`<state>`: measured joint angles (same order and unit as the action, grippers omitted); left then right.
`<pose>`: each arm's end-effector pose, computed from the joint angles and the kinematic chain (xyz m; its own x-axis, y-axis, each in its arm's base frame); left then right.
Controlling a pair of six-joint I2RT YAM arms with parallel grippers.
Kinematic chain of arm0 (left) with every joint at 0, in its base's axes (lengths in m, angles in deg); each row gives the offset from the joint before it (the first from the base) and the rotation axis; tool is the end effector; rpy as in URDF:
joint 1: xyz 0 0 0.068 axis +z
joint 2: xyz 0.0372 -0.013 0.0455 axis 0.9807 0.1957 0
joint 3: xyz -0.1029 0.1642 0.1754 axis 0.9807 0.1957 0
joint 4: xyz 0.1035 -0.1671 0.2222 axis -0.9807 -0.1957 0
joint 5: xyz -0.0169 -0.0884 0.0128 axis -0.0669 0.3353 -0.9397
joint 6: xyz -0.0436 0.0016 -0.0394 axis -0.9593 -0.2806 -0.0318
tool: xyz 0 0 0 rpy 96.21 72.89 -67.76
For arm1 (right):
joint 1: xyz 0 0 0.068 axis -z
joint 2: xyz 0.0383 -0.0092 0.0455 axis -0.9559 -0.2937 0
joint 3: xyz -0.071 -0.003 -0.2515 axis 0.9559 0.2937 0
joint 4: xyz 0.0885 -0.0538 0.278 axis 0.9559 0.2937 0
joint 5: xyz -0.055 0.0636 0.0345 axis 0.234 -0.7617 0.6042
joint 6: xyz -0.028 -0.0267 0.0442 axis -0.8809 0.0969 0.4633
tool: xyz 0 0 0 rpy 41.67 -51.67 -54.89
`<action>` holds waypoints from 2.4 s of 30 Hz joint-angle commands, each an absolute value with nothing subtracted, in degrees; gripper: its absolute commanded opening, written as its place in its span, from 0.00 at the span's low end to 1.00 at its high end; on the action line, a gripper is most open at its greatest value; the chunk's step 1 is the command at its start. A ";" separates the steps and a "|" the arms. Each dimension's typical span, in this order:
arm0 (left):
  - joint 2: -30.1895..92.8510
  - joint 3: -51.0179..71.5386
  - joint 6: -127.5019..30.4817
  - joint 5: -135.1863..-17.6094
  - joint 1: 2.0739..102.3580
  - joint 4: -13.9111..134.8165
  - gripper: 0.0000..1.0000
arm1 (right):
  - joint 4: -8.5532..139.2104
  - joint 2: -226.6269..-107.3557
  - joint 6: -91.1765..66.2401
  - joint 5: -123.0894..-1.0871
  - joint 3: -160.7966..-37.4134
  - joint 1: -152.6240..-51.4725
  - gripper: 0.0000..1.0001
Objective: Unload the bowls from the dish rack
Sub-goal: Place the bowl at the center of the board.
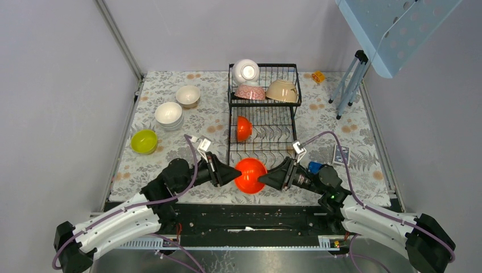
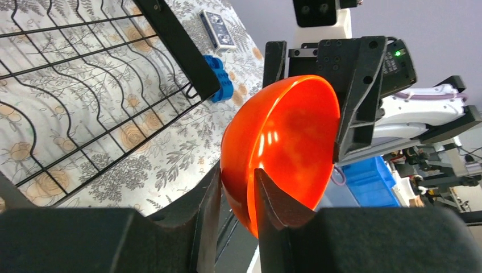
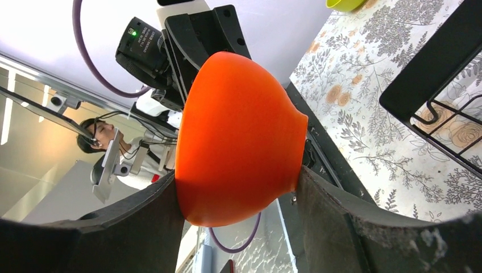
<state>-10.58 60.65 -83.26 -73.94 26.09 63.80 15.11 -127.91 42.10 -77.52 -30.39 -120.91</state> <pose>0.1234 -0.1744 0.2415 -0.6917 -0.2653 -0.6717 0.5688 0.3730 -0.7330 0.1265 0.1655 0.1975 -0.7425 0.3825 -0.5499 -0.5965 -0.0039 0.8026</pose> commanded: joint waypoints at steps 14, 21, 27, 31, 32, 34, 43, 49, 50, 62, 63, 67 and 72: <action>-4.72 51.94 -77.38 -79.58 25.49 53.76 0.36 | 23.02 -128.43 35.53 -76.06 -37.10 -121.17 0.31; -4.36 51.12 -76.21 -81.25 24.87 51.70 0.29 | 22.82 -129.79 35.30 -76.03 -37.38 -121.17 0.31; -3.14 51.43 -76.15 -81.62 24.38 51.83 0.21 | 22.72 -130.11 35.27 -76.15 -37.66 -121.16 0.31; -2.53 51.54 -75.95 -81.52 24.02 52.19 0.28 | 22.72 -130.41 35.28 -76.41 -37.84 -121.17 0.31; -2.34 51.51 -75.95 -81.56 24.01 52.20 0.34 | 22.72 -130.43 35.37 -76.35 -37.88 -121.13 0.31; -1.80 51.50 -75.98 -81.58 23.92 52.19 0.41 | 22.63 -130.63 35.38 -76.42 -37.96 -121.17 0.31; -2.02 51.59 -76.10 -82.68 23.50 52.15 0.15 | 23.62 -130.37 35.00 -76.29 -37.77 -121.17 0.32; -1.95 51.41 -76.69 -84.24 23.41 52.04 0.00 | 29.19 -130.02 34.26 -75.55 -39.17 -121.17 0.60; -2.03 51.26 -76.92 -84.43 23.41 51.73 0.00 | 30.87 -129.71 33.90 -75.33 -39.72 -121.15 0.70; -2.34 47.06 -80.32 -91.97 23.40 46.50 0.00 | 71.11 -123.94 18.89 -66.06 -57.24 -121.19 1.00; -2.26 46.61 -80.97 -92.70 23.43 45.95 0.00 | 75.40 -124.68 16.94 -64.53 -60.08 -121.23 0.99; -1.14 44.31 -82.52 -96.71 23.43 42.70 0.00 | 89.59 -129.35 9.82 -58.56 -70.78 -121.70 0.88; 0.82 42.45 -85.43 -103.03 23.43 37.93 0.00 | 96.72 -136.21 4.97 -47.94 -80.62 -125.55 0.75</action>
<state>-0.35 46.07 -82.25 -96.54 23.63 39.69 85.60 -131.43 12.07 -58.76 -73.53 -122.13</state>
